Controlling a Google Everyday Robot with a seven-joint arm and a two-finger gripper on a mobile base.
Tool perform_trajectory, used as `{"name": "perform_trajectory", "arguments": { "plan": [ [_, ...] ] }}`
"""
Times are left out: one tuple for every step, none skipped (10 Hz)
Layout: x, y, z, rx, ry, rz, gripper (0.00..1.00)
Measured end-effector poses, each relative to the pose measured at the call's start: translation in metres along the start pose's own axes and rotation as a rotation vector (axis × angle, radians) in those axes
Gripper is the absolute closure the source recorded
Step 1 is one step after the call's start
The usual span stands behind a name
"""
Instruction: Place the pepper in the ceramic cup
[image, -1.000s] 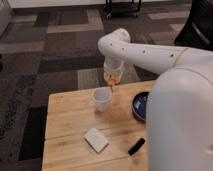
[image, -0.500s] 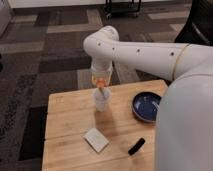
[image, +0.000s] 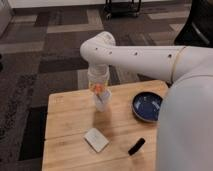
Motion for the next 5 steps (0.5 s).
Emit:
{"name": "perform_trajectory", "arguments": {
  "plan": [
    [0.005,-0.012,0.005,0.01,-0.011,0.029,1.0],
    [0.007,-0.017,0.008,0.01,-0.018,0.038,1.0],
    [0.007,-0.018,0.009,0.009,-0.021,0.04,1.0],
    [0.005,-0.022,0.013,0.0,-0.038,0.043,1.0],
    [0.002,-0.024,0.015,-0.008,-0.048,0.044,1.0]
  ]
}}
